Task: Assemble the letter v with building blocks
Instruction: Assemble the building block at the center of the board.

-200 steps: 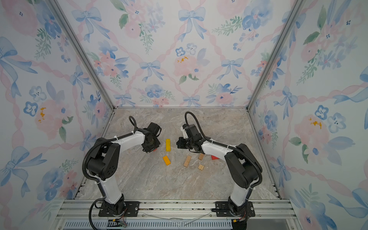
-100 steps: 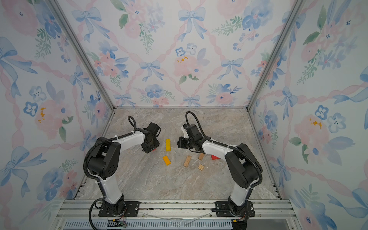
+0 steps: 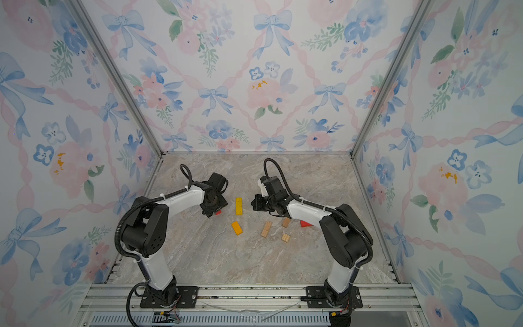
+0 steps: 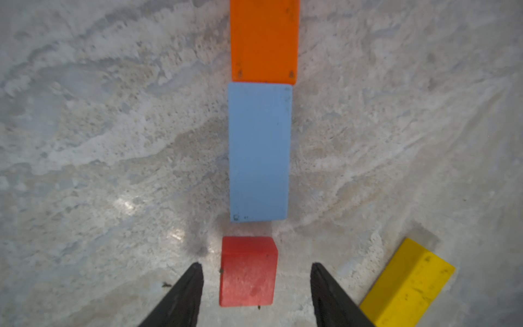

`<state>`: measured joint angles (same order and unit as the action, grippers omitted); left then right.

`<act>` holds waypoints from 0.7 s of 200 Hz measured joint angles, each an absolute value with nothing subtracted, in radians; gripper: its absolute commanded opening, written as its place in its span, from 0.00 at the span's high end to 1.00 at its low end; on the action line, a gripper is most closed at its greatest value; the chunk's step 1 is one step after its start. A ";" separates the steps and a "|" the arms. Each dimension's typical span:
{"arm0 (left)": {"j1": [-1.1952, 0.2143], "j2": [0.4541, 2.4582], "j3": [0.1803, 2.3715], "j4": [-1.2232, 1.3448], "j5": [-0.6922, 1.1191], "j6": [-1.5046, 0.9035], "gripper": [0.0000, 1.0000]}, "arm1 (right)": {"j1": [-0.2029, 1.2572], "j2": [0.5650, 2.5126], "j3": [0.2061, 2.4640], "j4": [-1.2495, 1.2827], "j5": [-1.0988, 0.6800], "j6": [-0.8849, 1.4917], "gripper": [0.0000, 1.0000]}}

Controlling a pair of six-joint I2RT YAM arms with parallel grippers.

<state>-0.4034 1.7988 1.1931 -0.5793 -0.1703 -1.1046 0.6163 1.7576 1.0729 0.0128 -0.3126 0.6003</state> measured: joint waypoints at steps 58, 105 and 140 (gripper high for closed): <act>-0.405 1.562 1.169 -0.575 -0.278 -1.086 0.62 | 0.695 1.811 1.197 0.012 -0.364 0.628 1.00; -0.358 1.422 1.055 -0.575 -0.319 -1.038 0.71 | 0.783 1.945 1.295 0.006 -0.405 0.653 1.00; -0.317 1.343 0.940 -0.558 -0.315 -0.977 0.72 | 0.817 2.032 1.339 -0.030 -0.417 0.666 1.00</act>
